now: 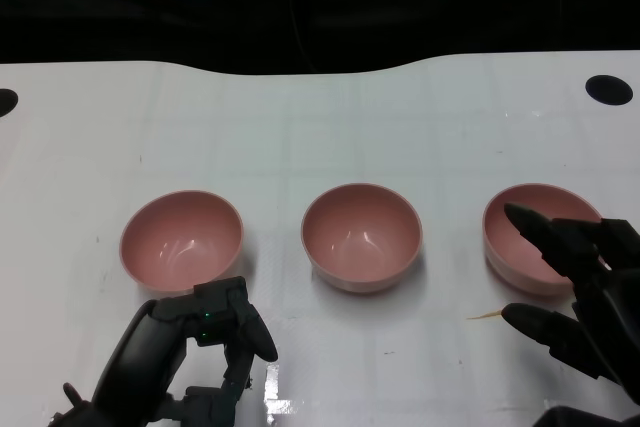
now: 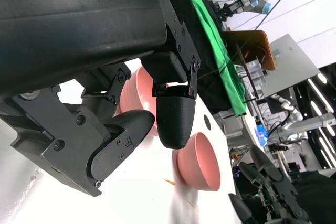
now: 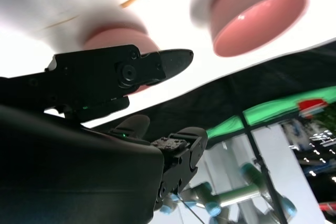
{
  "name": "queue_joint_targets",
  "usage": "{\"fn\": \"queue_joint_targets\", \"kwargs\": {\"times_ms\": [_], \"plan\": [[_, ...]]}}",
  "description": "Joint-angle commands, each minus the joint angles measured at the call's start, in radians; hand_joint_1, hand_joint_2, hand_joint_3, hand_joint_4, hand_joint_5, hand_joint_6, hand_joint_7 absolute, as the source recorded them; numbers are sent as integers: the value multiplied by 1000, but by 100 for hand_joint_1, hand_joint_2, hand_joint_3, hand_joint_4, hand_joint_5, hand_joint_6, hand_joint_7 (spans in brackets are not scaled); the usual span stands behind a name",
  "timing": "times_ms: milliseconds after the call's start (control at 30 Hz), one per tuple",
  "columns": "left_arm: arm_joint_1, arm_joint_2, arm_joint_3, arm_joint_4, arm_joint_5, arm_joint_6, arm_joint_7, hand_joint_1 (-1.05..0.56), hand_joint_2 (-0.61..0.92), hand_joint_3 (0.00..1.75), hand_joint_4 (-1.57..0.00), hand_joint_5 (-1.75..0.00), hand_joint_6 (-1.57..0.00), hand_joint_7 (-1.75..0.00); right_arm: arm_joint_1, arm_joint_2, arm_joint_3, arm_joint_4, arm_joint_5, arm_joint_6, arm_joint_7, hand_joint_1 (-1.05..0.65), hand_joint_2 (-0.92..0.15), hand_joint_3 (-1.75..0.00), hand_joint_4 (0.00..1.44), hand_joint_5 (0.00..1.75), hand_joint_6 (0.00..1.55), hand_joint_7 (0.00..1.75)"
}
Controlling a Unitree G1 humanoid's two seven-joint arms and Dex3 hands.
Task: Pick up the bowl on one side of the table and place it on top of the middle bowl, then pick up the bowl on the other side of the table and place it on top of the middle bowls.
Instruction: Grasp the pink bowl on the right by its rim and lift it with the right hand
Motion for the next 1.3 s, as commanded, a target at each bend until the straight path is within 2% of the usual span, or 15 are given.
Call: {"fn": "queue_joint_targets", "kwargs": {"times_ms": [33,433,533,700,833,867,900,967,1000,1067,1100,1167,1233,1267,1300], "plan": [[-2,9,1,3,-10,-16,-6,-13,35,142,-83,-168,-80,-141,-32,-24,20,6,-56,62,5,-66,-81,0,0,65,23,16],[-1,10,3,1,-7,-11,-3,-13,36,140,-81,-171,-80,-141,-170,-69,125,175,-158,219,40,-63,-82,0,3,69,29,12],[-2,9,3,3,-6,-17,-2,-12,35,141,-82,-170,-80,-141,-251,-71,176,297,-195,272,57,-58,-85,0,15,50,35,4],[4,7,1,-9,-3,-9,1,-13,35,141,-81,-170,-80,-141,-329,-78,235,412,-196,309,63,-56,-87,0,24,38,39,2],[8,5,0,-17,1,0,5,-13,35,140,-82,-170,-80,-140,-378,-76,260,497,-164,301,38,-34,-90,0,59,28,61,4],[8,5,0,-18,1,-1,4,-13,35,140,-82,-170,-80,-140,-387,-80,265,517,-159,285,15,-29,-90,0,69,31,66,6],[8,5,0,-17,-2,-3,2,-13,35,140,-82,-170,-80,-140,-396,-83,269,538,-153,268,-12,-25,-89,0,76,45,73,6],[8,5,-2,-18,-11,2,-5,-13,35,140,-81,-170,-80,-140,-412,-86,271,582,-134,225,-83,-20,-91,-1,80,97,95,7],[9,6,-2,-19,-11,3,-5,-13,35,140,-81,-170,-80,-139,-417,-87,267,601,-115,196,-120,-19,-91,-4,83,113,105,10],[10,6,-1,-19,-8,1,-2,-13,35,139,-81,-170,-80,-139,-427,-91,263,636,-91,139,-203,-17,-90,-18,85,154,120,23],[10,6,-1,-18,-6,-1,-1,-13,35,139,-81,-169,-81,-139,-432,-93,264,650,-83,118,-237,-18,-87,-27,89,166,112,50],[10,6,0,-18,-5,-3,0,-13,35,140,-81,-169,-81,-138,-440,-96,269,672,-76,97,-272,-18,-84,-34,92,173,103,75],[11,5,-1,-19,-8,0,-3,-12,35,140,-81,-169,-81,-138,-450,-99,268,676,-71,69,-317,-20,-84,-35,93,174,95,76],[11,5,-2,-20,-10,3,-4,-12,35,140,-82,-168,-81,-138,-455,-101,266,673,-68,52,-344,-18,-67,-69,95,174,86,132],[12,5,-2,-24,-11,8,-4,-12,35,140,-82,-168,-81,-138,-460,-104,266,666,-74,40,-376,-18,-57,-89,96,175,81,153]]}}
